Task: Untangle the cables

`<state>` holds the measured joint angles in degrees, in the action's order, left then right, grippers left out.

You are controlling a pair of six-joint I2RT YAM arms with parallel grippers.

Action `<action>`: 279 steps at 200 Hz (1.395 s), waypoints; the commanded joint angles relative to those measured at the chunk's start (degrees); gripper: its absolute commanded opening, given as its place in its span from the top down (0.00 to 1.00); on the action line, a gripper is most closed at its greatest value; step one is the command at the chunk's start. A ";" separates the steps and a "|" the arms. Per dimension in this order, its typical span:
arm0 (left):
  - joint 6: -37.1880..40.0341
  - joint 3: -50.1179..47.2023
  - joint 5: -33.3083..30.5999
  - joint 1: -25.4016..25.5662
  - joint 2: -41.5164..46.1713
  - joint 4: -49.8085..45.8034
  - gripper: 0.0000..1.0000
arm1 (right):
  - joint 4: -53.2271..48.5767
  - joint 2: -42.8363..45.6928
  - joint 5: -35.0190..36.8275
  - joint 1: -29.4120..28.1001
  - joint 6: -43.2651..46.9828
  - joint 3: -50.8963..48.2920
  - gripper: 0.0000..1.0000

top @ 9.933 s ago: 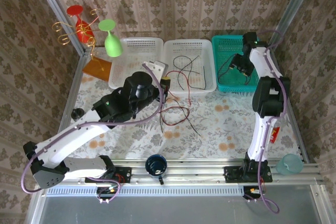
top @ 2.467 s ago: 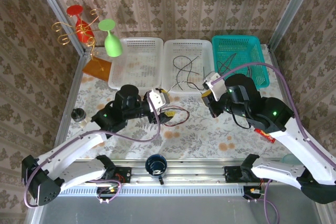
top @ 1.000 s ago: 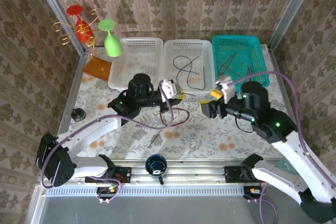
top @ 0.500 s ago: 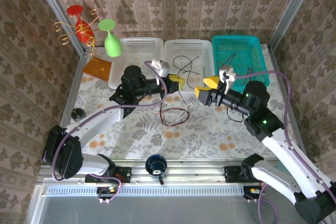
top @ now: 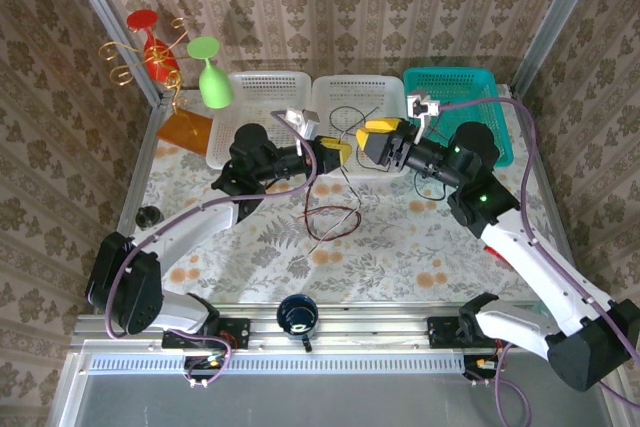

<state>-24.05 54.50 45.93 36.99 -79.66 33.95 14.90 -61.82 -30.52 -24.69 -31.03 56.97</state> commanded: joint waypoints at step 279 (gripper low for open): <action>15.98 2.03 -13.92 5.18 4.71 -2.27 0.59 | 1.85 -5.68 3.19 -0.36 -4.49 1.52 1.00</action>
<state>-12.95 54.54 35.75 41.32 -75.68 31.97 16.91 -68.51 -28.47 -24.80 -36.21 59.37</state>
